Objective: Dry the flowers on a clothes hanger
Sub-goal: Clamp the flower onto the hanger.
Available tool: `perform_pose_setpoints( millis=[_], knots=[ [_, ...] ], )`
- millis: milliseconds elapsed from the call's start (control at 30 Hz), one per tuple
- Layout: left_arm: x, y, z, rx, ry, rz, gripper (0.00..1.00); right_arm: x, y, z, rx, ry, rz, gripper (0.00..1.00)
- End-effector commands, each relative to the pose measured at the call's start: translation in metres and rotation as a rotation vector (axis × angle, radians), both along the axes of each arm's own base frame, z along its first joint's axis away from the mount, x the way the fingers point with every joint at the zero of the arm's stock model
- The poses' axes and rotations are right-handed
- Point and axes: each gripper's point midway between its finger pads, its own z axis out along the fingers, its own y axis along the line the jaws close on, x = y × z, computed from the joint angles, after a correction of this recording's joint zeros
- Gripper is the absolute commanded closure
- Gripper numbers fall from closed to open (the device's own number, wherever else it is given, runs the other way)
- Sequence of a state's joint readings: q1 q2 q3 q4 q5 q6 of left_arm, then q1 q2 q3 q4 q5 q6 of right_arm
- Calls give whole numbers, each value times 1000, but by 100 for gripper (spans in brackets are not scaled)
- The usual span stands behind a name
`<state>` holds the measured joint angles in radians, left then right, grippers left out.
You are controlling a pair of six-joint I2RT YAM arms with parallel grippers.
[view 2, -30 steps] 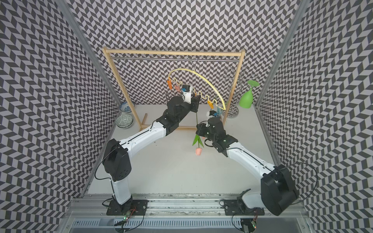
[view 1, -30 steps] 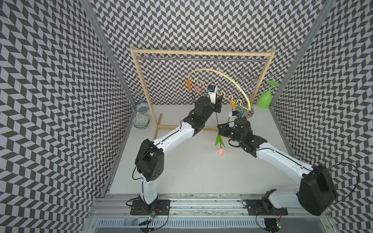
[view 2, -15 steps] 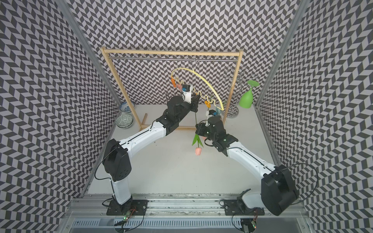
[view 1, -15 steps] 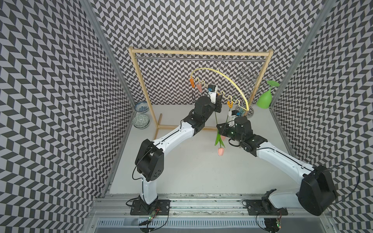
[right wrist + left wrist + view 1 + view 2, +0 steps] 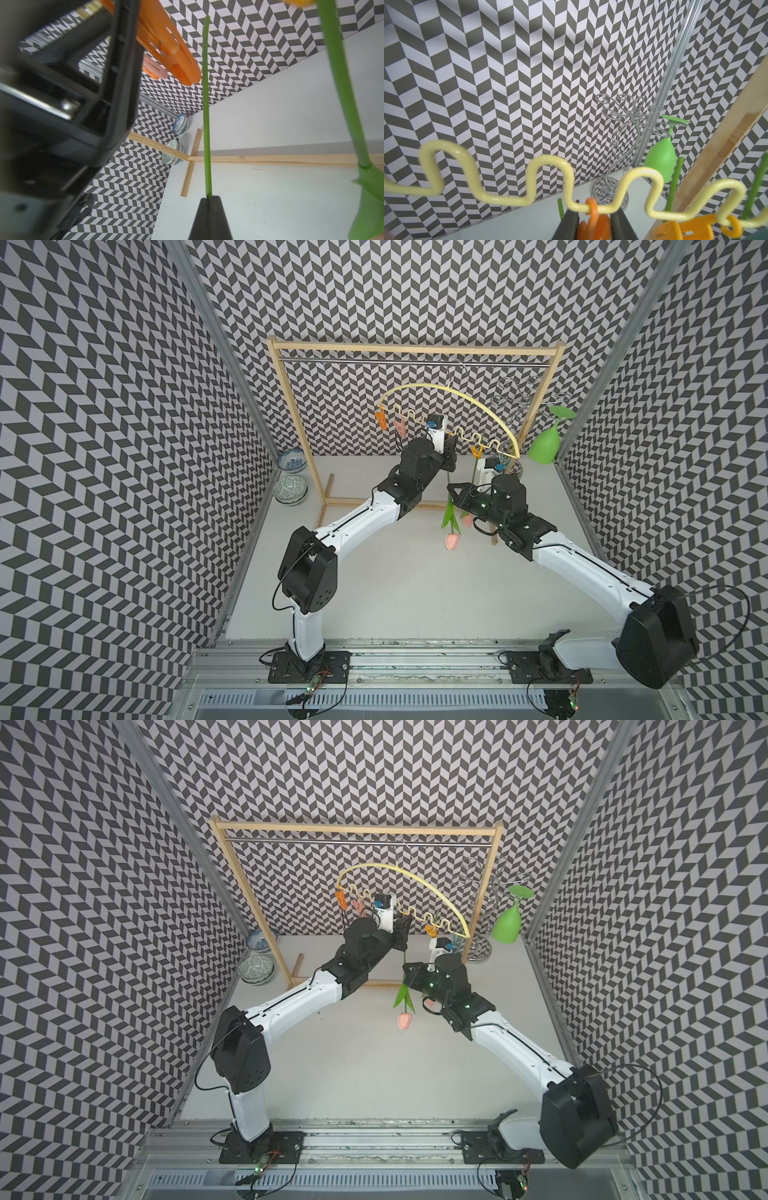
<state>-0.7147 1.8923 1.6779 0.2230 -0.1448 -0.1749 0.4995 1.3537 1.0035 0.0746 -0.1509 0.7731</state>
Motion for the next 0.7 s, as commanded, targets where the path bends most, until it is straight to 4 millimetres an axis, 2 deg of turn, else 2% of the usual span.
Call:
perform_pose_setpoints(
  millis=[0,233,667],
  knots=[
    [-5,4,12,-14,-6,-4,71,0,1,26,56,-92,11,100],
    [-4,4,11,-23,0,-13,71,0,-5,33,64,-126,-11,100],
    [-4,2,6,-26,15,-22,71,11,-7,35,65,-142,-34,100]
  ],
)
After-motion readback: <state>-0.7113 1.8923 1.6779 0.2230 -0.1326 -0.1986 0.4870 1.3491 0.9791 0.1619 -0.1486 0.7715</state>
